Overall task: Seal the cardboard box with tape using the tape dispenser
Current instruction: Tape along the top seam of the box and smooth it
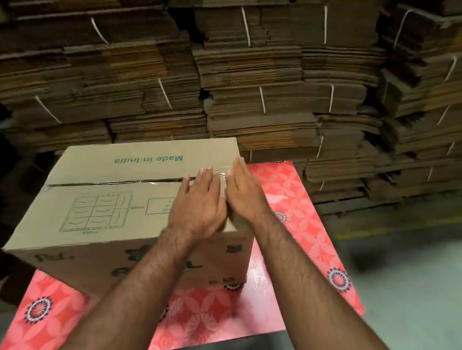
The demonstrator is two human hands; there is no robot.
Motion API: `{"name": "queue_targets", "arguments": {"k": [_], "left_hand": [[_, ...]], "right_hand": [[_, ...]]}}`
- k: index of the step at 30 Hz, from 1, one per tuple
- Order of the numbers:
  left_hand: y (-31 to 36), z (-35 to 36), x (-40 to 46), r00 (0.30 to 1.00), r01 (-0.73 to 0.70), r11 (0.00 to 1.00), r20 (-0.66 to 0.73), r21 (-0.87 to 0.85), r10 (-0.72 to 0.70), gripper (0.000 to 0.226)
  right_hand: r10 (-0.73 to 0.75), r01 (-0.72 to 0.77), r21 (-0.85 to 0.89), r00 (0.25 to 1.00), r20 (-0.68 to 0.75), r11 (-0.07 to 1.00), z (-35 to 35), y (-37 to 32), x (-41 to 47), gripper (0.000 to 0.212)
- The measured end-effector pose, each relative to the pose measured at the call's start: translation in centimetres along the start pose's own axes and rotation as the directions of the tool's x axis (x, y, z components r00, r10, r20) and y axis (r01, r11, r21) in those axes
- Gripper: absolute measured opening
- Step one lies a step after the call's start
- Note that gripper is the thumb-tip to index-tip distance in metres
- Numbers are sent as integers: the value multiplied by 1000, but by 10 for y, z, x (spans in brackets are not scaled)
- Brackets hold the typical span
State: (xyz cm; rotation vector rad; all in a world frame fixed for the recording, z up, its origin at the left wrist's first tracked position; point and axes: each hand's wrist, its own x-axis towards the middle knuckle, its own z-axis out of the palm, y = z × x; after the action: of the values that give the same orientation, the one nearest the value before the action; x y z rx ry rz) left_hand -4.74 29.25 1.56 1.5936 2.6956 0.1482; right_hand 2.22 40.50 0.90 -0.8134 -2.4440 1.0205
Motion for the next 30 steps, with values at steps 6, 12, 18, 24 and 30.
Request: {"name": "queue_targets", "arguments": {"k": [6, 12, 18, 24, 30], "left_hand": [[-2, 2, -2, 1000, -5, 993, -4, -121, 5, 62], [-11, 1, 2, 1000, -20, 932, 3, -361, 23, 59], [16, -10, 17, 990, -41, 895, 104, -445, 97, 53], [-17, 1, 7, 997, 46, 971, 70, -235, -30, 56], [-21, 3, 5, 999, -1, 976, 45, -217, 11, 60]], "right_hand": [[155, -154, -27, 987, 31, 988, 3, 7, 4, 60], [248, -253, 62, 965, 81, 965, -3, 17, -5, 44], [224, -227, 62, 974, 44, 972, 3, 22, -11, 61], [243, -242, -32, 970, 28, 970, 4, 24, -8, 33], [32, -19, -264, 998, 47, 964, -3, 6, -10, 60]]}}
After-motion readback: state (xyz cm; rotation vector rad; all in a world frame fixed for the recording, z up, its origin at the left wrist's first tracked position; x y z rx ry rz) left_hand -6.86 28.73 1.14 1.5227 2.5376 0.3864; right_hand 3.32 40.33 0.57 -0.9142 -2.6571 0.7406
